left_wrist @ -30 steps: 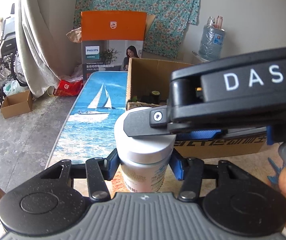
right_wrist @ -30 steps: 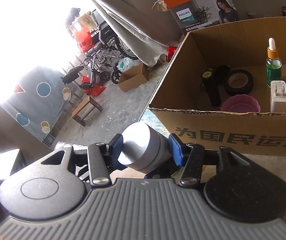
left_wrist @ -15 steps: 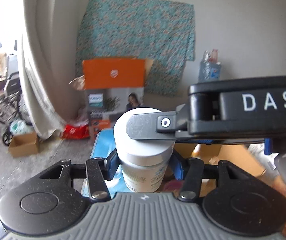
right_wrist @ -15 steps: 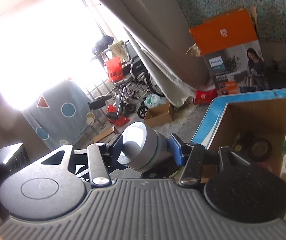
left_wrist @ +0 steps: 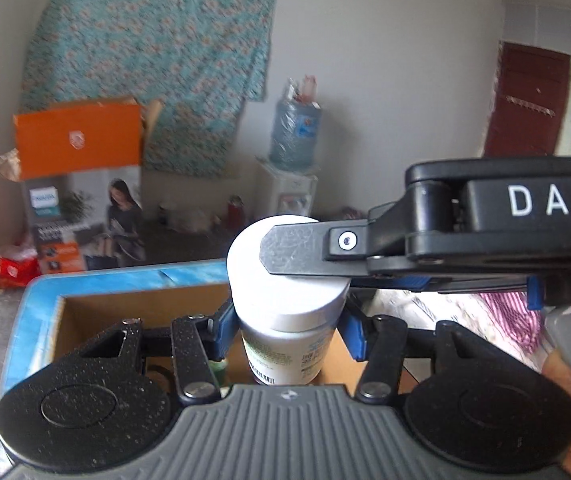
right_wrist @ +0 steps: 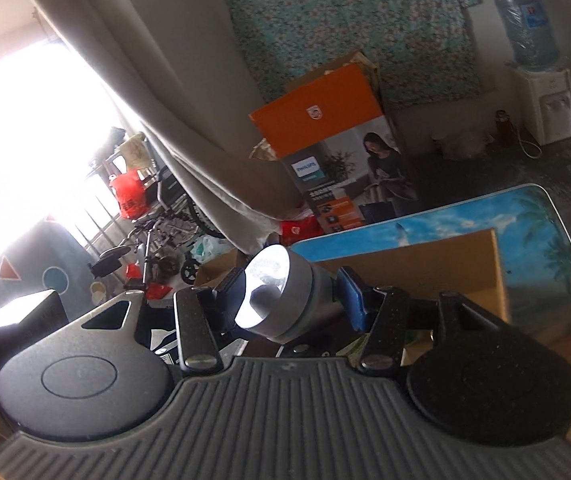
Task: Organize rigid objects
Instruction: 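Lift the pill bottle and carry it over the box, then lower the pill bottle into the box and open the right tool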
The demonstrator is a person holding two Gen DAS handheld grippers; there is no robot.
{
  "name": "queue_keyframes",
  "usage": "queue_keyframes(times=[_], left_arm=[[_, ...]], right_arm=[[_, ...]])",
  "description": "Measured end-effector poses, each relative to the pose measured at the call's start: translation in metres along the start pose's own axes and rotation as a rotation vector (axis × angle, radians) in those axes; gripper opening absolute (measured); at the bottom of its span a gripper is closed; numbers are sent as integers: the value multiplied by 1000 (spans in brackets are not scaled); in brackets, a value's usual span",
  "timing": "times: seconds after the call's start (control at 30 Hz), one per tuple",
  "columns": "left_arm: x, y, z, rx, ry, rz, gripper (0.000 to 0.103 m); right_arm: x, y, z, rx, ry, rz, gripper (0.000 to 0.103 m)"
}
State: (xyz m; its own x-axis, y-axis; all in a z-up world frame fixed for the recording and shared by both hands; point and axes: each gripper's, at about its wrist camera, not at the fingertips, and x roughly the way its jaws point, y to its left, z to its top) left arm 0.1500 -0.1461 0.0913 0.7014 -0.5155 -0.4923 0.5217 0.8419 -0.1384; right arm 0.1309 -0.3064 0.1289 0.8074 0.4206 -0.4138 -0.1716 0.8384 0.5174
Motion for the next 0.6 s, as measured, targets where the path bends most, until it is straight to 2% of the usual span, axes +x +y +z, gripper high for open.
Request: queue_keyframes(times=[0.13,0.27,0.6], left_arm=[[39,-1,-18,-18,103,-49,54],[66,8,-38,-45,200,-59,54],[97,16,-54,-54,308,-42,54]], right_arm=[[8,-41,-23,80,37,-36,51],[22,-70,-48,139,82,-47,51],[56,-94,-74,161,153,-69,51]])
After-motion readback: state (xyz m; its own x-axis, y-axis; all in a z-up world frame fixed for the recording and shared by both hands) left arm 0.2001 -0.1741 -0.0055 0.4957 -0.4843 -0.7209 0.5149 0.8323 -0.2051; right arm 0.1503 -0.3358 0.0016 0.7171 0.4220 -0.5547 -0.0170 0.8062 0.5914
